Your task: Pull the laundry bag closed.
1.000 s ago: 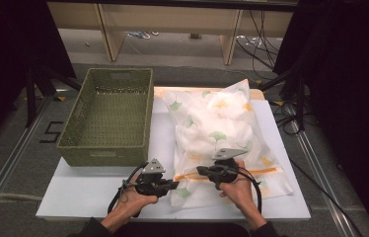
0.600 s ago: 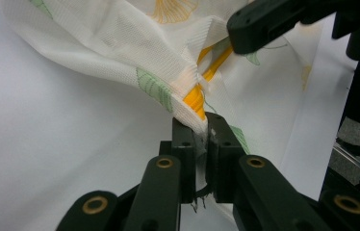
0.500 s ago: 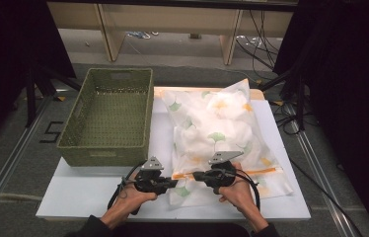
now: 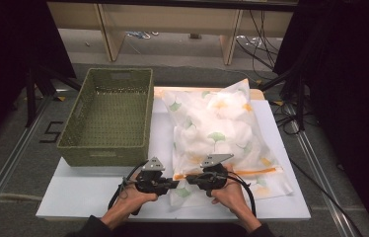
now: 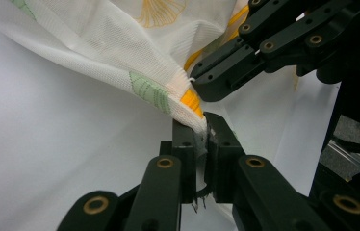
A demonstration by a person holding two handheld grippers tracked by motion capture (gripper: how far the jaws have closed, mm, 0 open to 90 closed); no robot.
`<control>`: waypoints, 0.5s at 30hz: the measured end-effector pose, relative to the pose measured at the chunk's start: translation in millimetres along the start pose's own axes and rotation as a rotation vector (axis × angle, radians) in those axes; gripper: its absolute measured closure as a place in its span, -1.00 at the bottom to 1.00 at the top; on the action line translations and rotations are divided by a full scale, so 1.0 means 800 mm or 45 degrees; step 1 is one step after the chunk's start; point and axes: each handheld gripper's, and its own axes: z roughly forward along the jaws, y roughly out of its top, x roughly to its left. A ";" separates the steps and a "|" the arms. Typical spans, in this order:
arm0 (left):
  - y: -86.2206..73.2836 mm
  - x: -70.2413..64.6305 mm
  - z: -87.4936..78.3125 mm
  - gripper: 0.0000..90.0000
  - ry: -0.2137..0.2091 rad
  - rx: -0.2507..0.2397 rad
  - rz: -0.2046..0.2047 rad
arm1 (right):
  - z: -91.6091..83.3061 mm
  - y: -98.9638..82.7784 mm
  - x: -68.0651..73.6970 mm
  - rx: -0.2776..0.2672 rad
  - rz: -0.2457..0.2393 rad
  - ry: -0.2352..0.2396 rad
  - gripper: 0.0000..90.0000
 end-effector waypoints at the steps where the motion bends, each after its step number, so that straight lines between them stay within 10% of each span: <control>1: 0.000 -0.001 0.000 0.84 0.000 0.000 -0.013 | -0.001 0.001 0.000 0.001 -0.016 0.012 1.00; 15: -0.005 -0.002 0.005 0.69 0.029 0.057 0.025 | 0.001 0.001 0.001 0.001 0.006 -0.002 1.00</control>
